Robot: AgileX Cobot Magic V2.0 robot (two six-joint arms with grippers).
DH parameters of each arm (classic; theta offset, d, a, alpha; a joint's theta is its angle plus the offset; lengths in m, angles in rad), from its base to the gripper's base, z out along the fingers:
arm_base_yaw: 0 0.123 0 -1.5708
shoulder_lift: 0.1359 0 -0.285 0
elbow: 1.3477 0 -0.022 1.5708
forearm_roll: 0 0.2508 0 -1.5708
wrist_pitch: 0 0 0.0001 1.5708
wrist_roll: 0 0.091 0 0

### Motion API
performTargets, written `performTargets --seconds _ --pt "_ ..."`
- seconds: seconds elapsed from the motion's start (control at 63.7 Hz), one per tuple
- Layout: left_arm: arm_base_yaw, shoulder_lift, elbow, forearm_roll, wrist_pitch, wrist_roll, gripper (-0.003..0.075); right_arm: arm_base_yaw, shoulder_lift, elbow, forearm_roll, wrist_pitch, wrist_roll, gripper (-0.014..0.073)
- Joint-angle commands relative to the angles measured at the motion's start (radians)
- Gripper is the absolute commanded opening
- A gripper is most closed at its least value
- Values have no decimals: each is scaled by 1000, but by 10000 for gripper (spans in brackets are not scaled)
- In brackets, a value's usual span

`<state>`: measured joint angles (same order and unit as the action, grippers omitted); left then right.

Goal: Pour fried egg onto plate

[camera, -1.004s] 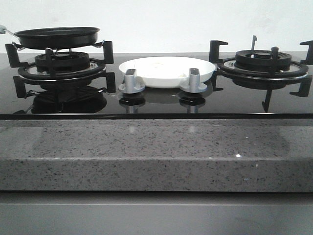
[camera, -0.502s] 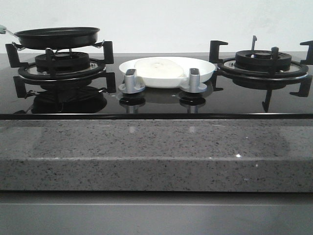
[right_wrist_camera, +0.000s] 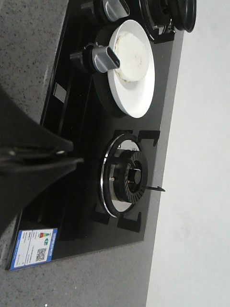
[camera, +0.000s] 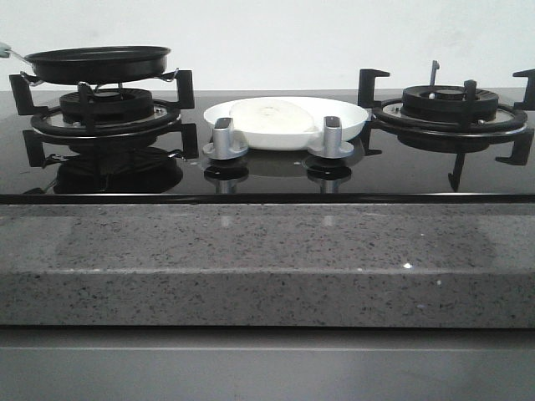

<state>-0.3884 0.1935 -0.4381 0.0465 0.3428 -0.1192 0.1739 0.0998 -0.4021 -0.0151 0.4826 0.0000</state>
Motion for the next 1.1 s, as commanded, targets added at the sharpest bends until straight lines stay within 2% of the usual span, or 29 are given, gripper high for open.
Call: performTargets --seconds 0.0,0.737,0.863,1.083 --pt "-9 11 -27 -7 -88 -5 -19 -4 11 -23 -15 -91 0 -58" --pt "4 3 -3 5 -90 -5 -19 -4 11 -23 -15 -91 0 -58" --pt "58 -3 49 5 -109 -5 -19 -4 11 -23 -15 -91 0 -58" --pt "242 -135 181 -5 -109 -5 -19 -4 11 -23 -15 -91 0 -58"
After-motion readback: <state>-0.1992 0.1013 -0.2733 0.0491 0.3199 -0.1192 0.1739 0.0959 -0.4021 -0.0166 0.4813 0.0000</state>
